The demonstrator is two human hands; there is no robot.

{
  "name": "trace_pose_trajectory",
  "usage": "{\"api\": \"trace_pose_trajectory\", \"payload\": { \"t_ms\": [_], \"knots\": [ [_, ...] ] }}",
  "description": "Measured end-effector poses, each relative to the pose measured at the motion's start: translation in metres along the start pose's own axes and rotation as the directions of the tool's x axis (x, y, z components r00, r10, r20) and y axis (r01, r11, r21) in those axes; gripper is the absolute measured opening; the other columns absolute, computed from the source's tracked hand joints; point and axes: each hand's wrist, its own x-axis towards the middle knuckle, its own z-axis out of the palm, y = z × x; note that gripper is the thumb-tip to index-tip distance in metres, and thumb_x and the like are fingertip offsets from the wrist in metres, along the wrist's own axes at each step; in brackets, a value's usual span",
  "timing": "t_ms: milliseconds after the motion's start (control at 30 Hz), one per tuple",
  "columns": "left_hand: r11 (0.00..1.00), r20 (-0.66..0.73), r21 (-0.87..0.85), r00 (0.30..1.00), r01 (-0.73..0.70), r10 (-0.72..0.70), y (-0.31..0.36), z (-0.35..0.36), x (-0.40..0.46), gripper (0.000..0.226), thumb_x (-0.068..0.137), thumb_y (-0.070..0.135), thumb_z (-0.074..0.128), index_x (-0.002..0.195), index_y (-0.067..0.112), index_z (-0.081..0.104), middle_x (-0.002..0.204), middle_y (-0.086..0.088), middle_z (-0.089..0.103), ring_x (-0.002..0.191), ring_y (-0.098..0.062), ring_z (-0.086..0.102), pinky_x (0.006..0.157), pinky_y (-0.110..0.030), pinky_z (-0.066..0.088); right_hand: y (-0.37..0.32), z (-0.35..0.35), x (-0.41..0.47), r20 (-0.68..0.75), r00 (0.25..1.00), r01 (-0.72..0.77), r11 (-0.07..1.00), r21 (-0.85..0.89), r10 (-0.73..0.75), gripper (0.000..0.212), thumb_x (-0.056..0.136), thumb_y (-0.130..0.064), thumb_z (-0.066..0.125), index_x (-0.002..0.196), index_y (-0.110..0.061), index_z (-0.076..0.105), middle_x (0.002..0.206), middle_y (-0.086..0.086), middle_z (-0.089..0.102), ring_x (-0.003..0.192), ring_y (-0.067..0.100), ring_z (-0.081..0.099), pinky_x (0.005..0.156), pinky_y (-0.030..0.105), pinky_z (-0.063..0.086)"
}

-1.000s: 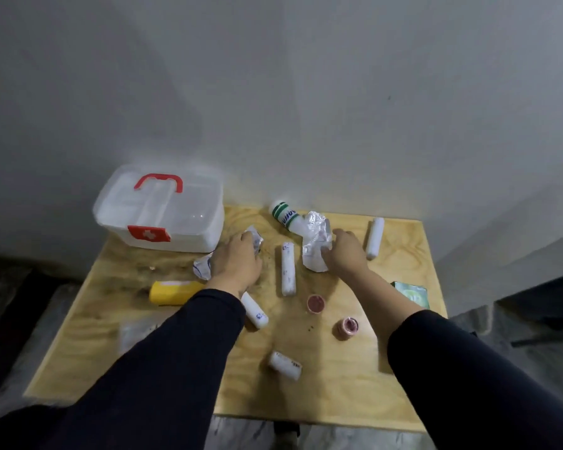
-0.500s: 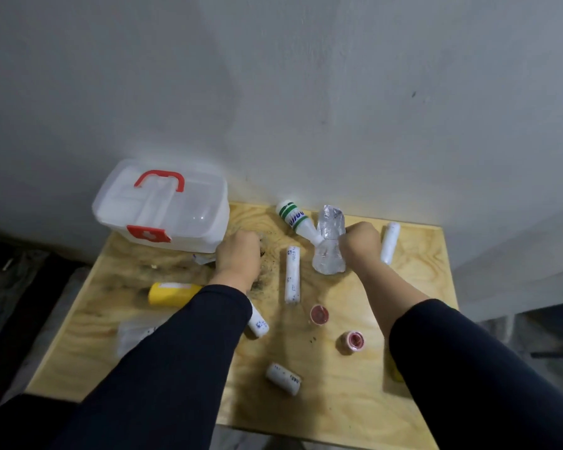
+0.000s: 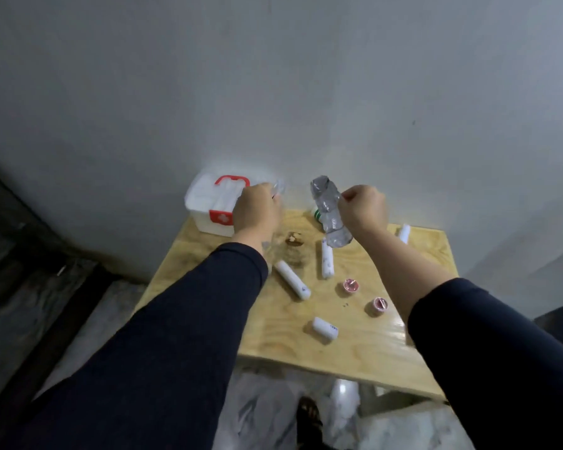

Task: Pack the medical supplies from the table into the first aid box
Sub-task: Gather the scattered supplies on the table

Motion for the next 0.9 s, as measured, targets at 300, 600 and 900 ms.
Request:
{"api": "trace_pose_trajectory", "payload": {
  "t_ms": [300, 600, 900],
  "knots": [
    [0.964, -0.125, 0.100, 0.965, 0.244, -0.232, -0.141, -0.118, -0.129, 0.034, 0.098, 0.026, 0.045, 0.069, 0.010, 0.046, 0.087, -0.018, 0.063, 0.085, -0.038, 0.059, 0.061, -0.033, 0.031, -0.092, 0.086, -0.170, 0.276, 0.928, 0.249, 0.968, 0.035, -0.248, 0.022, 0.085, -0.017, 0.053, 0.068, -0.013, 0.066, 0.070, 0.013, 0.064, 0.068, 0.030, 0.056, 0.051, 0.025, 0.035],
    [0.749, -0.216, -0.027, 0.727, 0.662, -0.651, -0.299, -0.183, -0.280, 0.051, 0.101, 0.039, 0.040, 0.063, 0.007, 0.047, 0.079, -0.016, 0.062, 0.071, -0.032, 0.055, 0.059, -0.032, 0.034, -0.163, 0.197, -0.326, 0.620, 0.676, 0.515, 0.857, -0.009, -0.399, 0.026, 0.090, -0.018, 0.052, 0.100, -0.006, 0.072, 0.104, 0.016, 0.072, 0.100, 0.034, 0.066, 0.078, 0.032, 0.051],
    [0.554, -0.195, -0.117, 0.527, 0.825, -0.827, -0.401, -0.178, -0.352, 0.057, 0.104, 0.035, 0.035, 0.050, 0.013, 0.032, 0.051, -0.004, 0.034, 0.054, -0.027, 0.037, 0.052, -0.035, 0.019, -0.186, 0.303, -0.409, 0.838, 0.465, 0.517, 0.856, 0.005, -0.286, 0.029, 0.091, -0.009, 0.048, 0.112, -0.003, 0.066, 0.116, 0.019, 0.065, 0.110, 0.035, 0.060, 0.088, 0.034, 0.049]
  ]
}}
